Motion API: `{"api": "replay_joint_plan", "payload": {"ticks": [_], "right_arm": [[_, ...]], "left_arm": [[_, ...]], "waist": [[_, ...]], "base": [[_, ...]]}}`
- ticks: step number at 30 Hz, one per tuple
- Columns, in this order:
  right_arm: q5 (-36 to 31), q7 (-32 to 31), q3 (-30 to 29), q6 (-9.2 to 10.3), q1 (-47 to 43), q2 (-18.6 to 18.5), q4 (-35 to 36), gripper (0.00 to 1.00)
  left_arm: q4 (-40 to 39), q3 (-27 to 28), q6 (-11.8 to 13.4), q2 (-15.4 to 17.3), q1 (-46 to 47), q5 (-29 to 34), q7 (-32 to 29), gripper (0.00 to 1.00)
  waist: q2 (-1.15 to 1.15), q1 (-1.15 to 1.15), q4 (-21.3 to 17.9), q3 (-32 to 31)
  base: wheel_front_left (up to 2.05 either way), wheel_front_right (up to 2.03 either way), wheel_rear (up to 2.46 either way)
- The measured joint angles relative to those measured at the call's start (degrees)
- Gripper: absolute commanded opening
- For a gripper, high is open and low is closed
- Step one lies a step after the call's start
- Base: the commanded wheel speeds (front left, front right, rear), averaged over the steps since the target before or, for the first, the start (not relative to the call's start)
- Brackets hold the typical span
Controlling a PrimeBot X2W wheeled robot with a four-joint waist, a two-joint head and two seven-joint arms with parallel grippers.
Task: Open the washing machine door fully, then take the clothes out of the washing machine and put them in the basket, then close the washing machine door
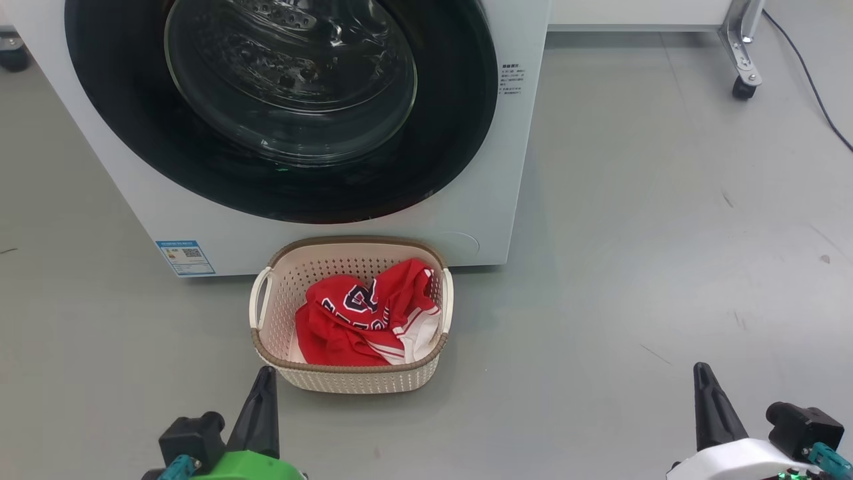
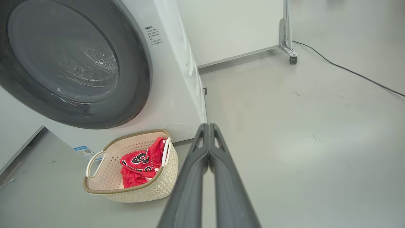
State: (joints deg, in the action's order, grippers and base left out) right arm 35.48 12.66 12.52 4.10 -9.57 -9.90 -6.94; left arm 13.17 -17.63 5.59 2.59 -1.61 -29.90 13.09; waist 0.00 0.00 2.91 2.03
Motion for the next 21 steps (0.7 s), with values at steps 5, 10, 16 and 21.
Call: {"api": "replay_joint_plan", "payload": {"ticks": [5,10,16,21], "right_arm": [[2.6,-0.6,-0.8,-0.20,0.0,0.5,0.0,0.00],[5.8,-1.4,-1.5,-0.53,0.4,0.7,0.0,0.00],[10.0,-2.5,-2.7,-1.30,0.9,0.9,-0.3,0.00],[13.3,-3.5,-3.5,-1.72,1.6,1.0,-0.7,0.00]], "left_arm": [[-0.3,0.9,-0.4,0.0,0.0,-2.7,-0.7,0.00],[-0.6,1.7,-0.9,0.0,0.0,-6.3,-1.4,0.00],[-0.7,2.9,-1.4,0.1,0.0,-11.1,-2.5,0.00],[-0.7,3.9,-2.2,0.2,0.0,-14.8,-3.5,0.00]], "waist": [[0.00,0.00,-0.1,-0.1],[0.00,0.00,-0.3,-0.2],[0.00,0.00,-0.5,-0.3],[0.00,0.00,-0.7,-0.4]], "base": [[0.00,0.00,0.00],[0.00,0.00,0.00],[0.00,0.00,0.00],[0.00,0.00,0.00]]}}
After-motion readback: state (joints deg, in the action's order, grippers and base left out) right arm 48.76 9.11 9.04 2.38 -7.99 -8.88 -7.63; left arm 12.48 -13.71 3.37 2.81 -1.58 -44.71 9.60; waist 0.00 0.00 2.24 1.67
